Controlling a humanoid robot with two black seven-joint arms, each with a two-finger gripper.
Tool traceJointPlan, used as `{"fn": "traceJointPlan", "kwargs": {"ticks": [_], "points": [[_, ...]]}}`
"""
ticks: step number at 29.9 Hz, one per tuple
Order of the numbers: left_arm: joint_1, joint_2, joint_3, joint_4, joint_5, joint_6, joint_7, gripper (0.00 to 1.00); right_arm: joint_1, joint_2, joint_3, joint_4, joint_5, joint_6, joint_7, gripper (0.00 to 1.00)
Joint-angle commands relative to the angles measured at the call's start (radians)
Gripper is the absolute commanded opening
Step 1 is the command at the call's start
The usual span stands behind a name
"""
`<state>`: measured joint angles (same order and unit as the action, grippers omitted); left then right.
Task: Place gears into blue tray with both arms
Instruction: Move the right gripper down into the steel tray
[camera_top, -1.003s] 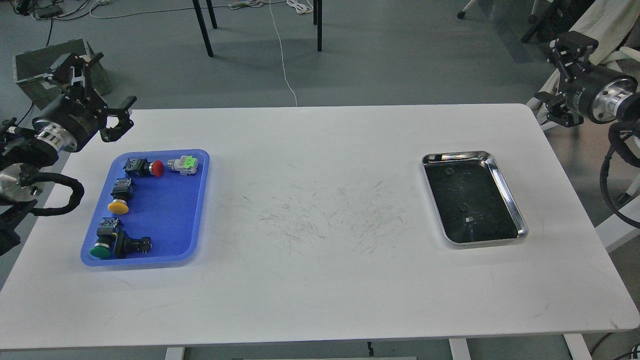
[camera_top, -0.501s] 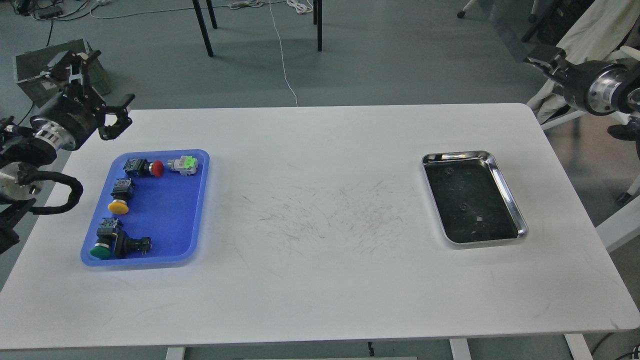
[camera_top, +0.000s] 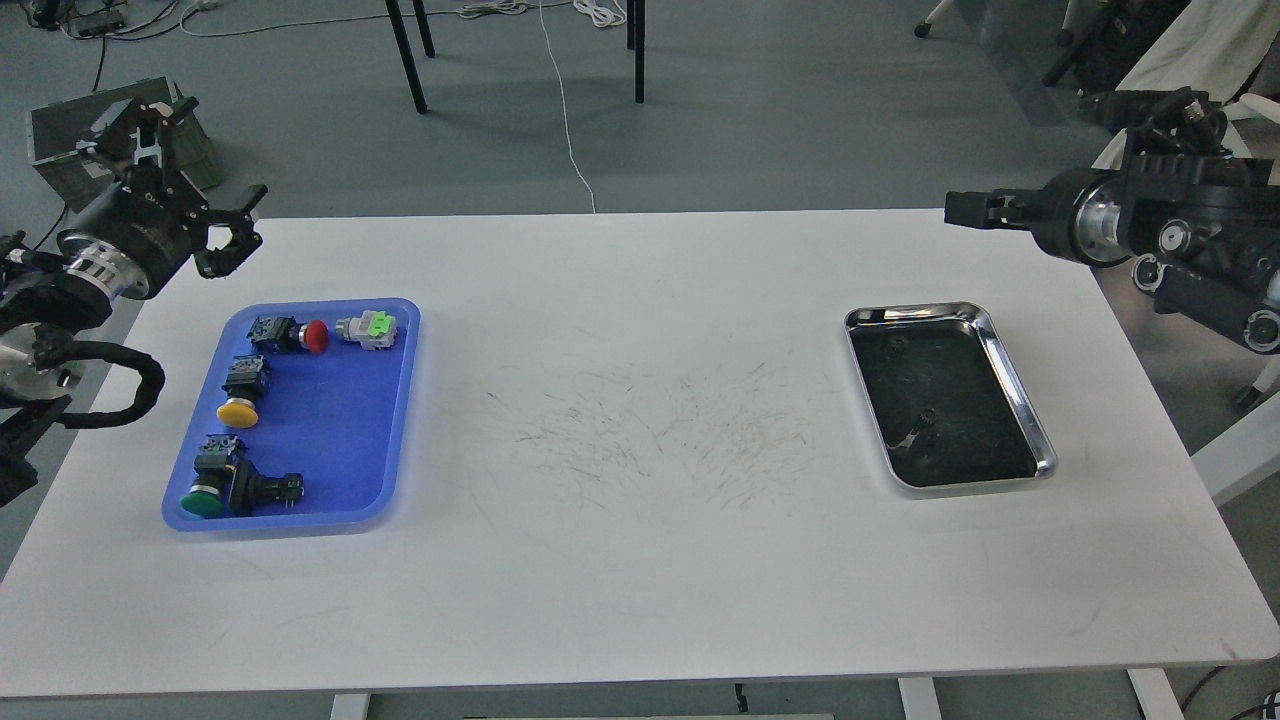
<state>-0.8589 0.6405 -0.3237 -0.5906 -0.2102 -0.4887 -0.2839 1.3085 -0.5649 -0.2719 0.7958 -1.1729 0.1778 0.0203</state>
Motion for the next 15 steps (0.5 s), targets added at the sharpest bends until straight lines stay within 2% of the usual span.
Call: {"fn": "traceJointPlan", "kwargs": {"ticks": [1,10,15], "points": [[0.000,0.002,0.000,-0.002,0.000,0.000,0.000,0.99,-0.017,0.037,-0.029,-0.021,-0.016,-0.004,0.004,0.99],[0.000,0.005,-0.001,-0.003,0.000,0.000,-0.001,0.99,-0.097,0.120,-0.039,-0.061,-0.014,-0.058,0.007,0.95],[0.000,0.005,-0.001,-0.003,0.000,0.000,-0.001,0.99,-0.132,0.141,-0.041,-0.070,-0.016,-0.069,0.038,0.88]]}}
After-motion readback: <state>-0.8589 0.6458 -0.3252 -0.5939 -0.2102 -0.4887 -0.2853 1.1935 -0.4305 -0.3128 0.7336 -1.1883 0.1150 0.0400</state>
